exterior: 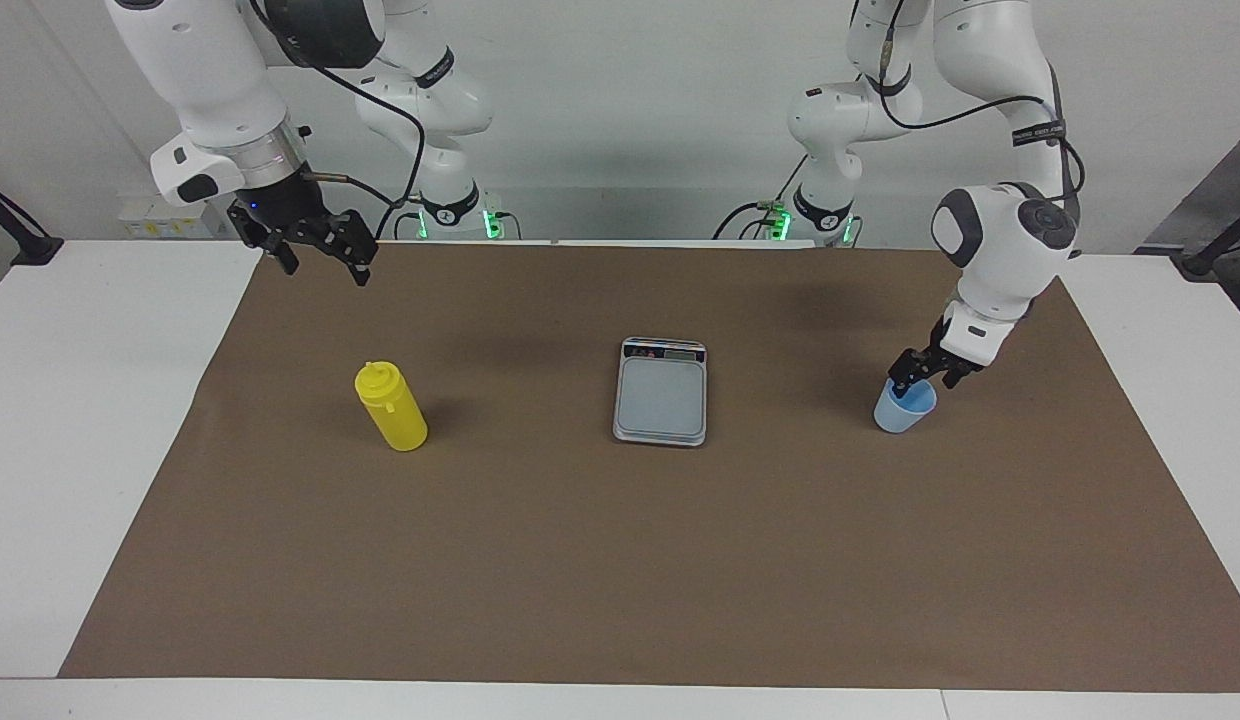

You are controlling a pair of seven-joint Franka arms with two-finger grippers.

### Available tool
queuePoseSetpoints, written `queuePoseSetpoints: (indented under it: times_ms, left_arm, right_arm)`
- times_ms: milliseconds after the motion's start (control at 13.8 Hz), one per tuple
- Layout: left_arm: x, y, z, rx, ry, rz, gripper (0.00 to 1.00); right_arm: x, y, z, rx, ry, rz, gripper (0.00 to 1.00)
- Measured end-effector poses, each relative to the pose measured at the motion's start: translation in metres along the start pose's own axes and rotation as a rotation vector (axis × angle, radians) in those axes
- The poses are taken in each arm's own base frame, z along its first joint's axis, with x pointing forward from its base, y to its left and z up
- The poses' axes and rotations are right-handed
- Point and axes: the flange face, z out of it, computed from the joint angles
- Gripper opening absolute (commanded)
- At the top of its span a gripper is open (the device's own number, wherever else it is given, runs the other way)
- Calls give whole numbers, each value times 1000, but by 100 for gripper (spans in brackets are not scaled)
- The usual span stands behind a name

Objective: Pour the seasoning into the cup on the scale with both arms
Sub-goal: 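Reach the left gripper to the light-blue cup and grasp it, then carry the blue cup onto the scale while the right gripper opens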

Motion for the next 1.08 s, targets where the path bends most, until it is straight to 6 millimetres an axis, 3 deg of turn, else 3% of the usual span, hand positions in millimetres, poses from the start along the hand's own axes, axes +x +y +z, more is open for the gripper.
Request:
queuePoseSetpoints:
  times_ms: [144,217,650,1084]
  left_arm:
    - [0,1,3,0,0,2,20]
    - [0,2,3,0,0,4,0]
    - [6,5,-7,-2,-1,84,0]
    - [38,16,-76,-10,-20,165,0]
  right_arm:
    - [0,0,0,0,0,0,100]
    - [0,0,0,0,0,0,100]
    - [0,0,0,0,0,0,100]
    - [0,0,0,0,0,0,100]
